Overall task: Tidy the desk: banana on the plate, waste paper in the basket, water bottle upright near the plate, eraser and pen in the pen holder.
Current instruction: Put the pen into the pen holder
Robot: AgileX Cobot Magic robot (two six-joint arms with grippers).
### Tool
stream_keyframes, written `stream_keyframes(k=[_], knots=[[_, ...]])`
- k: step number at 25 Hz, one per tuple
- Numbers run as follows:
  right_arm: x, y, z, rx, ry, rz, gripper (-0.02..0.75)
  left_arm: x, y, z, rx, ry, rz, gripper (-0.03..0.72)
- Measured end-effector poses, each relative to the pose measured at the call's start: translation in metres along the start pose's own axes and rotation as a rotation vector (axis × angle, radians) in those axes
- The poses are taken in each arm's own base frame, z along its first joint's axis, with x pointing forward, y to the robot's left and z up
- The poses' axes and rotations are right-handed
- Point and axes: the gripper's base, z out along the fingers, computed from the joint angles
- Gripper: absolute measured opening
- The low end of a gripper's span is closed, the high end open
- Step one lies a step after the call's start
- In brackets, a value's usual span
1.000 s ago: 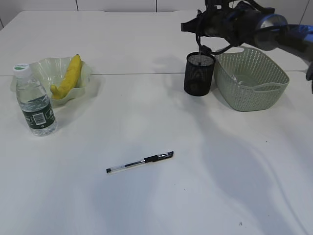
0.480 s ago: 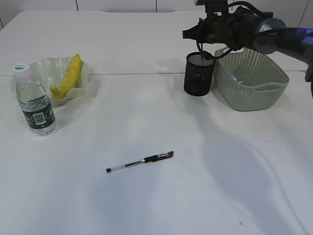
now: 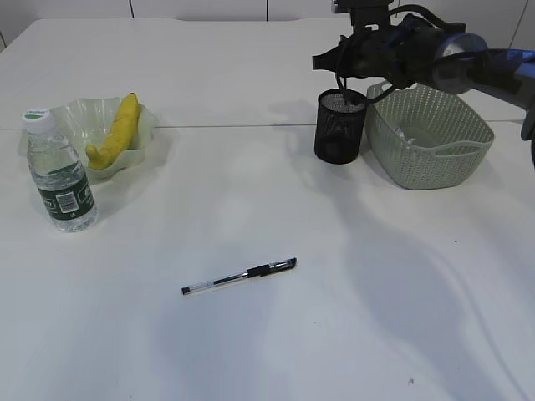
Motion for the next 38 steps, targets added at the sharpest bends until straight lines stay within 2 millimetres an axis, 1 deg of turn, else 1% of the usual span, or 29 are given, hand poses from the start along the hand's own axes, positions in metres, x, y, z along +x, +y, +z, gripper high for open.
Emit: stream_keyframes(k=[10, 24, 31, 38], knots=[[0.0007, 0.006, -0.0009, -0.004, 0.009, -0.004, 0.096, 0.0, 0.0, 0.0, 0.0, 0.0, 0.0, 0.362], [0.0011, 0.0056, -0.0009, 0.0, 0.014, -0.004, 0.099, 0.0, 0.0, 0.0, 0.0, 0.0, 0.0, 0.361], [0.0011, 0.0056, -0.0009, 0.0, 0.014, -0.004, 0.169, 0.0, 0.0, 0.0, 0.0, 0.0, 0.0, 0.361], [0.0014, 0.0057, -0.0009, -0.001, 0.017, 0.006, 0.188, 0.0, 0.0, 0.0, 0.0, 0.0, 0.0, 0.361]])
